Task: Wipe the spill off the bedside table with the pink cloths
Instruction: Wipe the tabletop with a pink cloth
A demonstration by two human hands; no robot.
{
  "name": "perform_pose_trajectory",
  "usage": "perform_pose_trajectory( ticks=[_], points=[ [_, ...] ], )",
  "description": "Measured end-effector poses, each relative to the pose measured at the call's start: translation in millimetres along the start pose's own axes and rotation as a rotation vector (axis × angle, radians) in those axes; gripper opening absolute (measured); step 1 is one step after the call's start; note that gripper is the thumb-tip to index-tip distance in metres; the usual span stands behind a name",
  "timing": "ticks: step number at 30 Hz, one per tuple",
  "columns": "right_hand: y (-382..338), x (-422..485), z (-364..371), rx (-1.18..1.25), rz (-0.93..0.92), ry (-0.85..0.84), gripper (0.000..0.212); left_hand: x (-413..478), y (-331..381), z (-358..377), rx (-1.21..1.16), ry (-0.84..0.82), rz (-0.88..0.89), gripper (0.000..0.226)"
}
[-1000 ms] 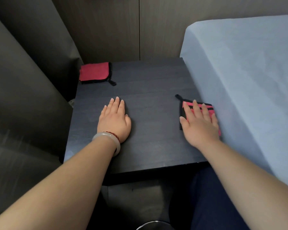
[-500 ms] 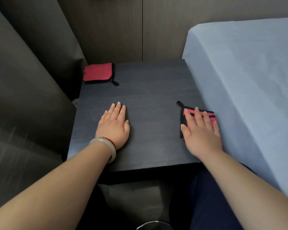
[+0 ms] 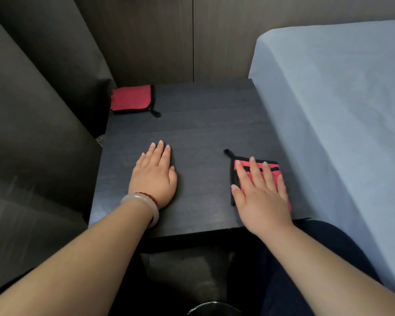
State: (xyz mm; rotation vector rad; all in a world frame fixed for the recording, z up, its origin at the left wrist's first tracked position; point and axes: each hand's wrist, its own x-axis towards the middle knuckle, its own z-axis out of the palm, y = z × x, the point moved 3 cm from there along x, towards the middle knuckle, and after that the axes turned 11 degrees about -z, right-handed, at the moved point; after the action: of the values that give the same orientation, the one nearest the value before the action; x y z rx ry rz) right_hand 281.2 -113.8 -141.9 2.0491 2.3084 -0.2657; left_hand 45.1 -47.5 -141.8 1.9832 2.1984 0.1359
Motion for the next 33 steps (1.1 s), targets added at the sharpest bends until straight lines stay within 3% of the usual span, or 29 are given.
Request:
perform_pose_trajectory(
  ticks=[7,11,13,17,19,21,24,26,29,31,33],
  points=[
    [-11,2,1,0.007,0.112,0.004,0.06,1,0,0,0.004,0.004,0.003,0.059],
    [-67,-20,11,0.058,-0.171,0.068,0.061,1,0,0,-0.008,0.012,0.002,0.059],
    [-51,-19,9,0.015,-0.256,0.034,0.06,0,0,0,-0.018,0.014,0.007,0.058],
    [30,1,-3,-0.04,0.069,-0.008,0.061,1,1,0,-0.021,0.01,0.003,0.058],
    [27,0,-2,-0.003,0.167,0.006,0.06,1,2,-1,-0.018,0.007,-0.001,0.058],
    [-13,-13,2,0.013,0.105,0.055,0.062,1,1,-1,-0.018,0.005,-0.004,0.058],
    [-76,-39,14,0.069,-0.183,0.074,0.061,0,2,-1,-0.034,0.012,0.0,0.058],
    [-74,-41,15,0.059,-0.257,0.051,0.059,1,0,-1,-0.048,0.008,0.003,0.058],
    [-18,-21,8,-0.007,-0.074,0.074,0.061,1,-2,-3,-0.083,-0.004,0.008,0.057],
    [15,-11,2,-0.009,0.111,-0.004,0.06,1,-3,-3,-0.11,-0.021,0.02,0.056],
    [14,-9,0,0.016,0.178,-0.014,0.059,3,-9,-5,-0.112,-0.035,0.041,0.056]
  ],
)
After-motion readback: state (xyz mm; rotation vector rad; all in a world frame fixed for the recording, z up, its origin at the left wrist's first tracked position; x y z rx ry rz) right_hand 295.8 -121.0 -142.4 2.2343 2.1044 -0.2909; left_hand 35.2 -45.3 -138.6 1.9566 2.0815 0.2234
